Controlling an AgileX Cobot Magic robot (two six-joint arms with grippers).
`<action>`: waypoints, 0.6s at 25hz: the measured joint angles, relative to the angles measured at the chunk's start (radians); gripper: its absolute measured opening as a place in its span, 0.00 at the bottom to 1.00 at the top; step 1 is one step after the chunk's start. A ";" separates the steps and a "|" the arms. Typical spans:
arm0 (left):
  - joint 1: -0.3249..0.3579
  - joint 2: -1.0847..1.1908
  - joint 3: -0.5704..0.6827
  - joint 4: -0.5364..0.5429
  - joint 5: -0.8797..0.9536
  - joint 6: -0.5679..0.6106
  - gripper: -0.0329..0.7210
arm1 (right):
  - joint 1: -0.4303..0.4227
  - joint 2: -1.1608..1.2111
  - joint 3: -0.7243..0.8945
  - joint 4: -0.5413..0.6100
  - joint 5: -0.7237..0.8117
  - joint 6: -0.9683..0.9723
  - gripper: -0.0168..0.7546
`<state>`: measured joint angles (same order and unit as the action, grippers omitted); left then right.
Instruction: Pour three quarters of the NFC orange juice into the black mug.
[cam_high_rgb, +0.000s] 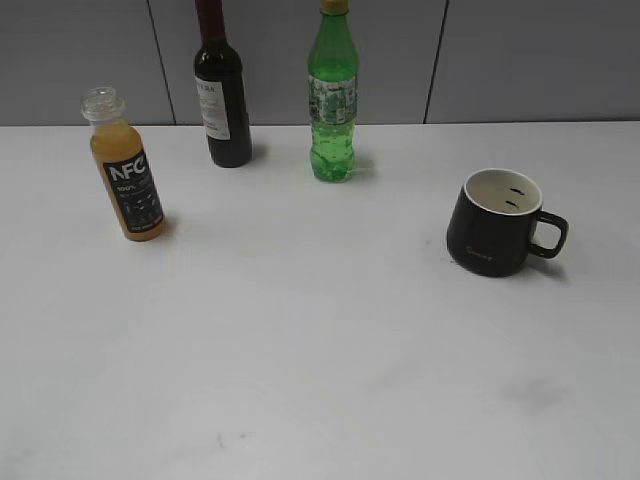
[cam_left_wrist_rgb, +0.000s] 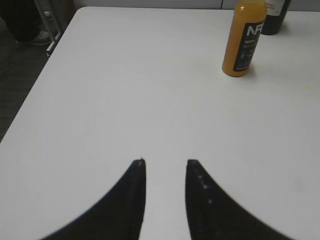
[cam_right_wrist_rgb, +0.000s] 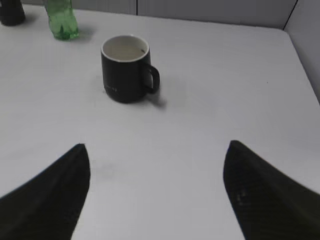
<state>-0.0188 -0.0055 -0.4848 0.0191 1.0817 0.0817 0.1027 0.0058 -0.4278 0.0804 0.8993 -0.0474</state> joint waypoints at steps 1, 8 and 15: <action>0.000 0.000 0.000 0.000 0.000 0.000 0.34 | 0.000 0.011 -0.002 0.000 -0.030 0.005 0.85; 0.000 0.000 0.000 0.000 0.000 0.000 0.34 | 0.000 0.152 0.077 0.000 -0.377 0.018 0.89; 0.000 0.000 0.000 0.000 0.000 0.000 0.34 | 0.000 0.421 0.209 -0.007 -0.841 0.019 0.89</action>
<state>-0.0188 -0.0055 -0.4848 0.0191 1.0817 0.0817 0.1027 0.4272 -0.2191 0.0729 0.0582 -0.0287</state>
